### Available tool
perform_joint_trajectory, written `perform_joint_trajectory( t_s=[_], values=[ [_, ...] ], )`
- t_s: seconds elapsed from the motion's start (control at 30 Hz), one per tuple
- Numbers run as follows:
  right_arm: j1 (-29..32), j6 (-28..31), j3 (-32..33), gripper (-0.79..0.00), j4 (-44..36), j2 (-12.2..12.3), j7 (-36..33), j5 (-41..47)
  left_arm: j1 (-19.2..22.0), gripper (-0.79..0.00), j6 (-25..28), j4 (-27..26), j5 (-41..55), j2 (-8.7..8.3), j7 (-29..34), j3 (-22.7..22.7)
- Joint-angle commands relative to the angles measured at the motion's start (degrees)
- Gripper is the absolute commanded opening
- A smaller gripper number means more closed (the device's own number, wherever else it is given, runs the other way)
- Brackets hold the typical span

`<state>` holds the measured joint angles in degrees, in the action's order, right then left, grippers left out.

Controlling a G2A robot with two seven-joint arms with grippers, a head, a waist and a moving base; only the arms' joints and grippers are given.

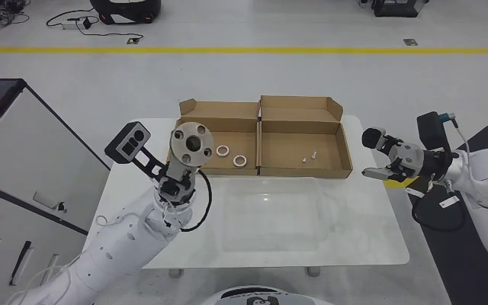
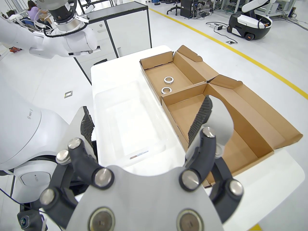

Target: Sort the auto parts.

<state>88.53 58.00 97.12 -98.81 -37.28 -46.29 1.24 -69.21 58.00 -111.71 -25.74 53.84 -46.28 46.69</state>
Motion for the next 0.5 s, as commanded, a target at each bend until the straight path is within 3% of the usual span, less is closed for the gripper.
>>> perform_joint_trajectory(
  t_s=[0.0,0.47],
  values=[
    [0.0,0.0,0.0,0.0,0.0,0.0,0.0,0.0,-0.4,-0.785,0.0,-0.8,1.4,0.13,0.0,0.2],
    [0.0,0.0,0.0,0.0,0.0,0.0,0.0,0.0,-0.5,-0.785,0.0,-5.9,6.4,0.85,0.0,-1.0]
  ],
)
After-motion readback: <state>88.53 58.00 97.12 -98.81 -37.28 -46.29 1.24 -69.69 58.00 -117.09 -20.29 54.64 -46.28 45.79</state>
